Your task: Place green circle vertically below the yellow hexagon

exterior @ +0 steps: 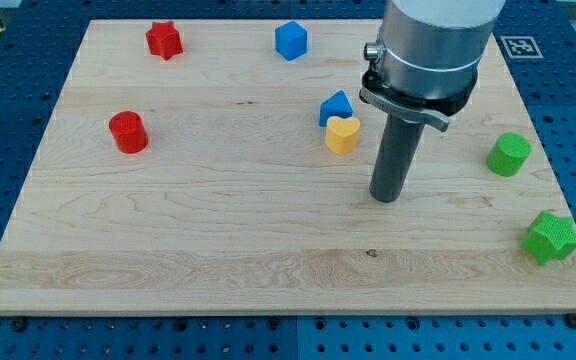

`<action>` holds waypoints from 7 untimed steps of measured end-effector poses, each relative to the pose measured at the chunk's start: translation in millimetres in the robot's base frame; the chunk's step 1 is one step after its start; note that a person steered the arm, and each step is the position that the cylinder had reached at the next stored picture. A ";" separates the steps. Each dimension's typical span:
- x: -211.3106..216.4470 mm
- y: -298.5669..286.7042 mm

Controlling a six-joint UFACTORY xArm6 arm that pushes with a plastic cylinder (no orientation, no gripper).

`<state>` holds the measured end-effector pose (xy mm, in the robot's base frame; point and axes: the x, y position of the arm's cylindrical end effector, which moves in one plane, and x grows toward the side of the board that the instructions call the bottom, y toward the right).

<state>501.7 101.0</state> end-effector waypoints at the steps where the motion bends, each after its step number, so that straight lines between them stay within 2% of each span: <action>1: 0.0 13.3; 7: 0.0 68.3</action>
